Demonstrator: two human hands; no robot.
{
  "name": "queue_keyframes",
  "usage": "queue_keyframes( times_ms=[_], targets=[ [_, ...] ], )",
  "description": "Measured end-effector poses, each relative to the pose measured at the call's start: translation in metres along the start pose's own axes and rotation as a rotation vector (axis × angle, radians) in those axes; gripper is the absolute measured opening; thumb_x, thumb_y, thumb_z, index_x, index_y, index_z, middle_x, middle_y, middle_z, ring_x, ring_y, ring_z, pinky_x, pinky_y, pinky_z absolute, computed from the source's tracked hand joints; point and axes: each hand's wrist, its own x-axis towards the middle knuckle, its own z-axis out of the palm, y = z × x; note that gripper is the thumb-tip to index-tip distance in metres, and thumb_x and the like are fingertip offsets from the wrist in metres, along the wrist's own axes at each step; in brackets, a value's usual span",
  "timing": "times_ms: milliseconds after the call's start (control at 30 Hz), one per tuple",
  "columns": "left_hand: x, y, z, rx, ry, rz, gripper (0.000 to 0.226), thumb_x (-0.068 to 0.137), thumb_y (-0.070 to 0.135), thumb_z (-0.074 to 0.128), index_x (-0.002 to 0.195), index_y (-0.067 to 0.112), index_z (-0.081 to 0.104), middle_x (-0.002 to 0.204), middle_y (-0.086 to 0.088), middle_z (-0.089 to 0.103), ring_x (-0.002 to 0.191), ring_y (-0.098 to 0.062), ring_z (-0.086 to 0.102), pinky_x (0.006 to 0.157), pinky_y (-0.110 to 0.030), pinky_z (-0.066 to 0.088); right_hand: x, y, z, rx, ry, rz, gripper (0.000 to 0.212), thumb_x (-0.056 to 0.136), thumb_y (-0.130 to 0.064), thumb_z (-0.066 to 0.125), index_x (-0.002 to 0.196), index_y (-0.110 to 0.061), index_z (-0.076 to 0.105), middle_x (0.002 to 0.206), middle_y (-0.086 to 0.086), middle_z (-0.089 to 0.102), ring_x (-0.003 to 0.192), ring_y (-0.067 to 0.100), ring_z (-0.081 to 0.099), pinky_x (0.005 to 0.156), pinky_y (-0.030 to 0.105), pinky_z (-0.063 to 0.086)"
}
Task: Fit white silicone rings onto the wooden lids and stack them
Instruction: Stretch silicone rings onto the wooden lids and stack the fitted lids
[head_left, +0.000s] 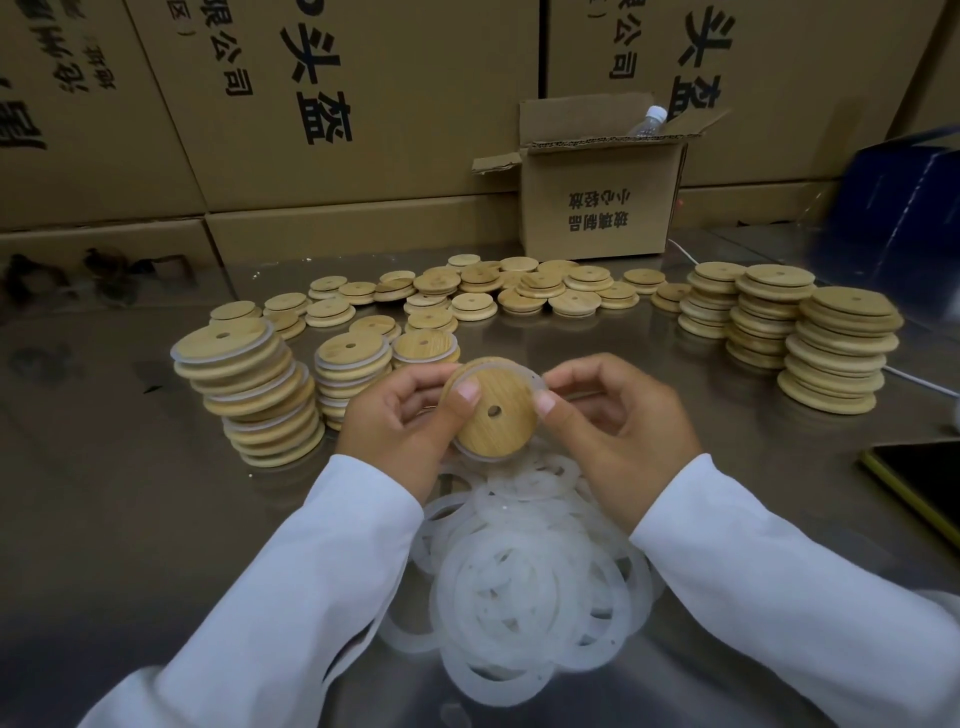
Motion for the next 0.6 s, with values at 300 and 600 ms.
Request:
queue_keyframes(
  times_ms=[300,600],
  targets=[
    [0.0007,-0.0003,0.0000,0.027,0.017,0.009,0.010,0.079,0.013,0.066,0.087,0.018,0.067,0.076,0.001,0.073,0.072,-0.014,0.069,0.069,-0.034,0.057,0.0036,0.0001,-0.0021,0.031,-0.052,0.124,0.014,0.082,-0.018,0.065,0.069,-0.022,0.065,0.070,-0.008,0.065,0.065,0.000,0.059,0.065,0.009,0.047],
    [0.0014,-0.0019,0.0011,0.039,0.008,0.023,0.012,0.080,0.010,0.065,0.083,0.022,0.066,0.072,0.005,0.073,0.069,-0.010,0.068,0.065,-0.028,0.057,0.0056,0.0020,-0.0039,-0.112,-0.087,0.161,0.018,0.087,-0.022,0.060,0.069,-0.025,0.060,0.072,-0.006,0.062,0.074,0.011,0.057,0.069,0.018,0.046]
  ],
)
